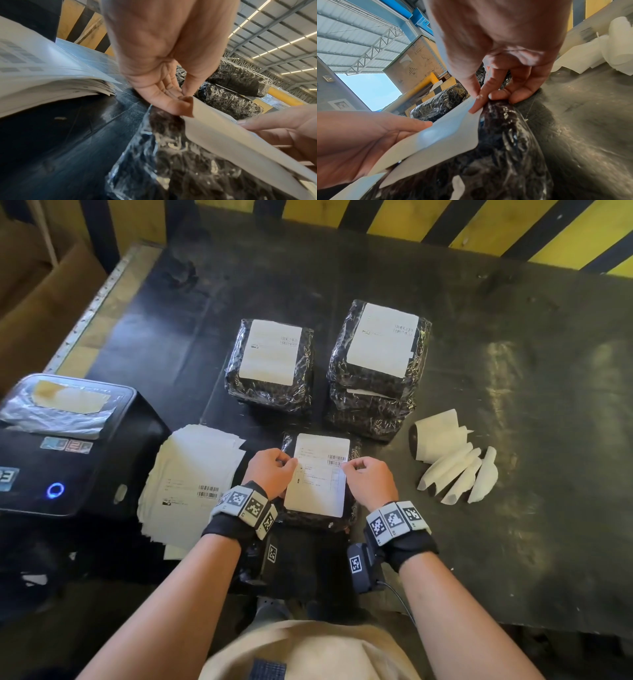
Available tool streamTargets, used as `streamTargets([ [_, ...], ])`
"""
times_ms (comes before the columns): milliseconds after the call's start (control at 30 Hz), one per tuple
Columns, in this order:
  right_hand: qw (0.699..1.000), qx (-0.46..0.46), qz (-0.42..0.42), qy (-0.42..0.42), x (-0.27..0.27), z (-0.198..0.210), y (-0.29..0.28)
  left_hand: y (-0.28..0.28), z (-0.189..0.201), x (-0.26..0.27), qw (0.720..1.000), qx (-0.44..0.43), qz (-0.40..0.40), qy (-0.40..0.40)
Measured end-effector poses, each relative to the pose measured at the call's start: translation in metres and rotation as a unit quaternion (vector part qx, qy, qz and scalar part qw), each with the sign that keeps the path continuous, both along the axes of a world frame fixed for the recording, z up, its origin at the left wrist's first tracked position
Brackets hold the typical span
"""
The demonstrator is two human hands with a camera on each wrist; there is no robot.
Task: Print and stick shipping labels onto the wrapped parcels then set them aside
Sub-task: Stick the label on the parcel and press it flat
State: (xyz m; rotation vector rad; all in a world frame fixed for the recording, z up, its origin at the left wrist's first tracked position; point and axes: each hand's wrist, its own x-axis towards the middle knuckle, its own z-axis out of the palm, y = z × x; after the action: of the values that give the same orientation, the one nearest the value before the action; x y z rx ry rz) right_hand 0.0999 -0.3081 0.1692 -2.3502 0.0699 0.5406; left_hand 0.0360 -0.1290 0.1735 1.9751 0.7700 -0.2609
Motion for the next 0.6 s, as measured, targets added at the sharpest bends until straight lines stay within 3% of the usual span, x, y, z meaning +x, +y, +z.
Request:
streamTargets([
  [600, 1.0, -0.003, -0.011, 0.004, 0.0052, -0.0045, 0.0009, -0.0023, 0.0009, 0.0038, 1.0, 0.019, -0.015, 0.01],
])
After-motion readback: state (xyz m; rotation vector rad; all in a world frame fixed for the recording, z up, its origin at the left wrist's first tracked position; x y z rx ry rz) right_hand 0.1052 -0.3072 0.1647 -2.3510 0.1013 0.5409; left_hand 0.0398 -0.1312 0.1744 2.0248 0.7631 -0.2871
